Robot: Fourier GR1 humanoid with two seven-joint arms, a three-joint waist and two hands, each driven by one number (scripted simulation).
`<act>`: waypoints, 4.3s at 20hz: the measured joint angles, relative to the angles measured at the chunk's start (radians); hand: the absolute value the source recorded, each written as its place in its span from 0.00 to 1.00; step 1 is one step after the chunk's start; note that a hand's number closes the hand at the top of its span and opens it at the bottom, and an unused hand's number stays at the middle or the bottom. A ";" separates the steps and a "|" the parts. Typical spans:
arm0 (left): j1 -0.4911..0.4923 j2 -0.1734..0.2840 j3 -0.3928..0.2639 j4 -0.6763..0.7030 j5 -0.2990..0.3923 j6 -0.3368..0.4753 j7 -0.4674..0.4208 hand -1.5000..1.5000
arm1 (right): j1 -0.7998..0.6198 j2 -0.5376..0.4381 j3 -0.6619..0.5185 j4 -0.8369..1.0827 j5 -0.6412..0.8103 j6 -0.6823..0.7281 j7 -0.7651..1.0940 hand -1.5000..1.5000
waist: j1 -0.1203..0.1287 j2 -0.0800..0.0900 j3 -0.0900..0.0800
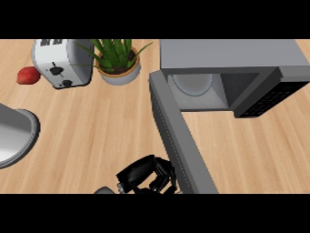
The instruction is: Pick up the milk, place it into the microwave and close the microwave
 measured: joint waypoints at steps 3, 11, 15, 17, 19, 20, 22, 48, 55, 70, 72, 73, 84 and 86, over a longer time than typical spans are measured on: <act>-0.074 0.002 -0.099 0.084 0.044 0.074 -0.035 1.00 | 0.003 -0.011 0.002 -0.025 -0.009 0.016 0.005 0.00 | -0.003 0.001 -0.001; -0.203 0.024 -0.332 0.175 0.270 0.355 -0.102 0.00 | -0.011 -0.027 0.042 -0.100 -0.016 0.045 0.027 0.00 | -0.037 0.009 -0.002; -0.253 0.023 -0.423 0.174 0.373 0.463 -0.103 0.00 | -0.016 -0.025 0.059 -0.157 -0.028 0.048 0.044 0.00 | -0.062 0.011 -0.003; -0.286 0.020 -0.449 0.169 0.419 0.506 -0.093 1.00 | -0.020 -0.032 0.064 -0.181 -0.041 0.058 0.060 0.00 | -0.077 0.013 -0.003; -0.325 0.015 -0.467 0.165 0.459 0.544 -0.089 1.00 | -0.020 -0.040 0.068 -0.204 -0.050 0.065 0.072 0.00 | -0.093 0.015 -0.004; -0.345 0.011 -0.473 0.161 0.480 0.558 -0.087 1.00 | -0.022 -0.042 0.072 -0.214 -0.054 0.069 0.078 0.00 | -0.102 0.016 -0.004; -0.393 0.006 -0.477 0.159 0.520 0.581 -0.079 1.00 | -0.030 -0.046 0.081 -0.230 -0.060 0.076 0.091 0.00 | -0.119 0.019 -0.005; -0.822 0.031 -0.395 0.358 0.789 0.803 -0.080 1.00 | -0.182 -0.159 0.132 -0.367 -0.161 0.189 0.231 0.00 | -0.312 0.074 0.001; -0.892 0.038 -0.373 0.401 0.840 0.821 -0.080 1.00 | -0.232 -0.182 0.153 -0.390 -0.195 0.230 0.271 0.00 | -0.341 0.085 0.002; -0.922 0.048 -0.374 0.417 0.918 0.870 -0.109 1.00 | -0.328 -0.262 0.268 -0.524 -0.209 0.354 0.374 1.00 | -0.368 0.084 0.003; -0.921 0.051 -0.377 0.419 0.927 0.879 -0.112 1.00 | -0.339 -0.269 0.291 -0.558 -0.207 0.367 0.387 1.00 | -0.373 0.082 0.003; -0.920 0.053 -0.378 0.419 0.931 0.884 -0.114 1.00 | -0.343 -0.272 0.301 -0.573 -0.206 0.372 0.393 1.00 | -0.376 0.081 0.003; -0.903 0.072 -0.388 0.410 0.962 0.946 -0.141 1.00 | -0.356 -0.288 0.375 -0.707 -0.221 0.396 0.446 1.00 | -0.409 0.073 0.005; -0.899 0.076 -0.388 0.407 0.966 0.959 -0.147 1.00 | -0.354 -0.289 0.385 -0.726 -0.227 0.399 0.453 1.00 | -0.415 0.073 0.005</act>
